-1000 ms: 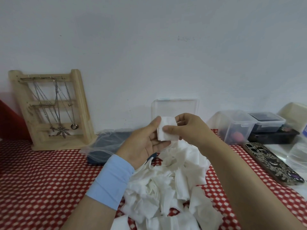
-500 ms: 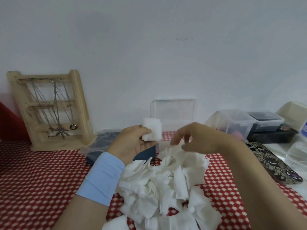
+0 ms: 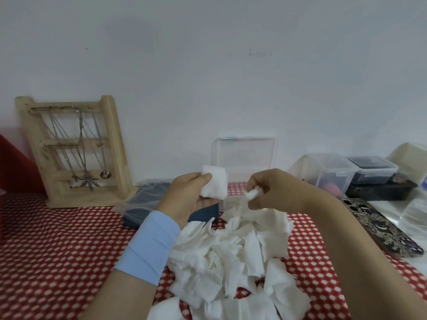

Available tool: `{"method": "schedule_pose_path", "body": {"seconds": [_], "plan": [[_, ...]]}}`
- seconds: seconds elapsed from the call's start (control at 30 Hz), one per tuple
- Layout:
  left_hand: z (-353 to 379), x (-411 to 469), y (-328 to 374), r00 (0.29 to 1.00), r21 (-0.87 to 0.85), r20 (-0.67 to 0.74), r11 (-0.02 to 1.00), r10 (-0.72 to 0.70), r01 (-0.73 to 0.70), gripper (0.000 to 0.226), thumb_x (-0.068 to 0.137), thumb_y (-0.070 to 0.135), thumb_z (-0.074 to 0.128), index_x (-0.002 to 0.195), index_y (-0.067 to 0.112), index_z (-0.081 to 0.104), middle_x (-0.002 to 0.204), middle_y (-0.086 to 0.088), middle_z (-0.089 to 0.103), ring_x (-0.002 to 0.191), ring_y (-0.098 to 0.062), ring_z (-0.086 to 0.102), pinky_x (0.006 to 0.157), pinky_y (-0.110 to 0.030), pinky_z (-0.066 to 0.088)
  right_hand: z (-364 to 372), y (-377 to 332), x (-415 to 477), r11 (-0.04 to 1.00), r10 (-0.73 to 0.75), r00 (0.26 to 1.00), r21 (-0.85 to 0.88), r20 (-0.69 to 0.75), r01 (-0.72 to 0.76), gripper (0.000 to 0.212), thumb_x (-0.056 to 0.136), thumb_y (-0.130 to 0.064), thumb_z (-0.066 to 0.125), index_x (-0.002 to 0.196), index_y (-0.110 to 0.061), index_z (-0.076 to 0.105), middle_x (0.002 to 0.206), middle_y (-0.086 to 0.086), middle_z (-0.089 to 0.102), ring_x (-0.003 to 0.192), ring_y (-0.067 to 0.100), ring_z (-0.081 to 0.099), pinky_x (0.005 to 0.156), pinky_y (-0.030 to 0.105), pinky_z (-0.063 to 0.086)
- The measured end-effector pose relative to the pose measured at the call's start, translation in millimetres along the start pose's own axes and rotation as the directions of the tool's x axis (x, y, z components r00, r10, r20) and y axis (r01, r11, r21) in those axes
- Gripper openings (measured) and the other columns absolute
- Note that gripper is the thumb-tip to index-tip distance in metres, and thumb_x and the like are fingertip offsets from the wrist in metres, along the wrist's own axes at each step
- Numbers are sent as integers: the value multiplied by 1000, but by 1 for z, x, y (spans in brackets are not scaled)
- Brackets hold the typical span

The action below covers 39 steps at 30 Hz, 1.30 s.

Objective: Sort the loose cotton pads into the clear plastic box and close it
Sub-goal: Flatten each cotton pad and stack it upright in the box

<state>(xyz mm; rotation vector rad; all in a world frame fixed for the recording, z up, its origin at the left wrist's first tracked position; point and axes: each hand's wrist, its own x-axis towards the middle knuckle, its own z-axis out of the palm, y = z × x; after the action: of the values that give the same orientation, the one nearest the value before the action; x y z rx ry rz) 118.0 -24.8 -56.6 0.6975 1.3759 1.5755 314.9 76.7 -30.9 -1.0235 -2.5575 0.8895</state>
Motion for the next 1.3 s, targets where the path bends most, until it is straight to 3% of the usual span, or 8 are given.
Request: {"method": "schedule_pose_path", "body": {"seconds": [0.1,0.2,0.37,0.67,0.87,1.07,1.2,1.3], "plan": [[1,-1,0,1000,13,-14,1000,19,-19,25,100,14,60,121,2,64,117,-17,71,101,-30,72,70,-31,63,2,-3,3,983,-39,996,175,-78,52,15,77,-20,86,83,-25,72,84,7,71,67,11,57,69,25,47],[2,-3,1,999,21,-15,999,49,-49,19,100,13,60,115,5,67,111,-14,74,97,-28,74,68,-29,62,4,-9,4,928,-20,986,364,-164,79,16,78,-14,85,89,-16,74,72,5,69,57,10,54,58,23,45],[9,-7,1,998,43,17,998,54,-54,16,99,17,62,108,9,72,107,-11,76,97,-25,74,71,-30,62,13,-16,6,767,-28,998,638,-64,63,29,78,-2,83,104,-9,73,78,7,71,54,16,54,48,24,41],[13,-11,2,997,-29,74,1000,0,2,17,96,14,65,106,2,73,94,-12,78,83,-24,77,64,-29,61,16,-22,4,810,49,988,585,-143,44,18,78,-4,84,91,-4,72,65,-9,67,48,-3,57,47,10,42],[14,-9,-1,997,-21,75,1000,22,-20,20,96,16,65,110,4,74,104,-12,77,96,-25,75,73,-31,62,10,-27,2,785,17,989,614,-149,79,26,75,-5,86,94,-1,68,75,2,68,52,5,56,49,19,43],[17,-11,-1,977,-45,209,998,-42,53,28,102,15,55,118,-4,68,111,-23,73,97,-32,75,74,-33,63,19,-28,9,874,107,953,483,-282,45,46,66,-10,93,99,-23,64,86,5,66,51,7,54,45,17,41],[16,-11,-3,980,27,199,999,-33,28,27,101,13,53,115,-5,69,110,-26,72,94,-32,75,73,-33,62,16,-27,8,934,56,965,355,-257,40,58,63,-14,95,107,-30,60,92,11,69,57,10,59,52,23,48],[14,-10,-4,982,65,189,998,-24,12,27,100,10,52,113,-6,69,111,-28,71,100,-37,73,77,-36,62,15,-29,6,950,15,974,307,-225,56,62,65,-14,95,111,-32,58,86,4,66,60,12,62,60,25,52]]}}
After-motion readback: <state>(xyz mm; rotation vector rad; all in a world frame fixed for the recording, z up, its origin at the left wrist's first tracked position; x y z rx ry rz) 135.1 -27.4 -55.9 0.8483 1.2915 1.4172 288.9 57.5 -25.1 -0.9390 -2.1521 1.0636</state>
